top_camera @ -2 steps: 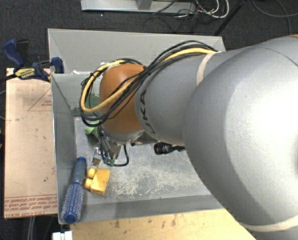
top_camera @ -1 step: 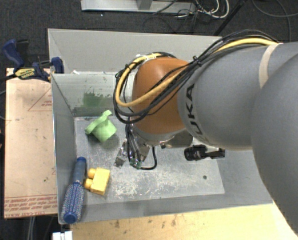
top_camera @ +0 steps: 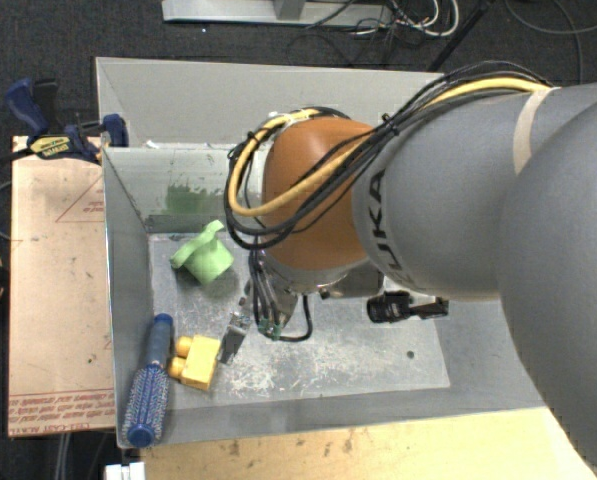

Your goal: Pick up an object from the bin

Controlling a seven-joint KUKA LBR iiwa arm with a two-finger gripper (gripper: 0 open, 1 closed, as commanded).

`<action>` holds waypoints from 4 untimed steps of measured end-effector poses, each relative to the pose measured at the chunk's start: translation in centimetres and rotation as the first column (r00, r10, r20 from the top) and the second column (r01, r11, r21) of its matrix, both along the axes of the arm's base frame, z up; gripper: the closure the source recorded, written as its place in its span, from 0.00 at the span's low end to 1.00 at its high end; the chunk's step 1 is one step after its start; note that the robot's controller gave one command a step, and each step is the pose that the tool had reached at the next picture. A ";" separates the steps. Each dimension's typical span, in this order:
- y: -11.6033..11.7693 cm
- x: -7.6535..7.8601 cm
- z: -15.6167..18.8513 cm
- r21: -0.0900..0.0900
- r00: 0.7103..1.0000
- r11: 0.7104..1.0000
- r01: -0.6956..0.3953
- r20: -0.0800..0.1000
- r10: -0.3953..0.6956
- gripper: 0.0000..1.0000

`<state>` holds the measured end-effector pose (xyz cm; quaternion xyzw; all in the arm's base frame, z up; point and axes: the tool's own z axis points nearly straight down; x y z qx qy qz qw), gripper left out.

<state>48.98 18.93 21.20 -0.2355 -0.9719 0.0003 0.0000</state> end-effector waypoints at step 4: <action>1.0 -0.5 4.3 0.001 0.979 0.979 -0.206 0.005 0.206 1.00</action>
Offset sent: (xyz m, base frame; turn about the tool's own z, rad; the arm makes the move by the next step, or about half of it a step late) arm 0.0060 0.0273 -0.1303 0.0376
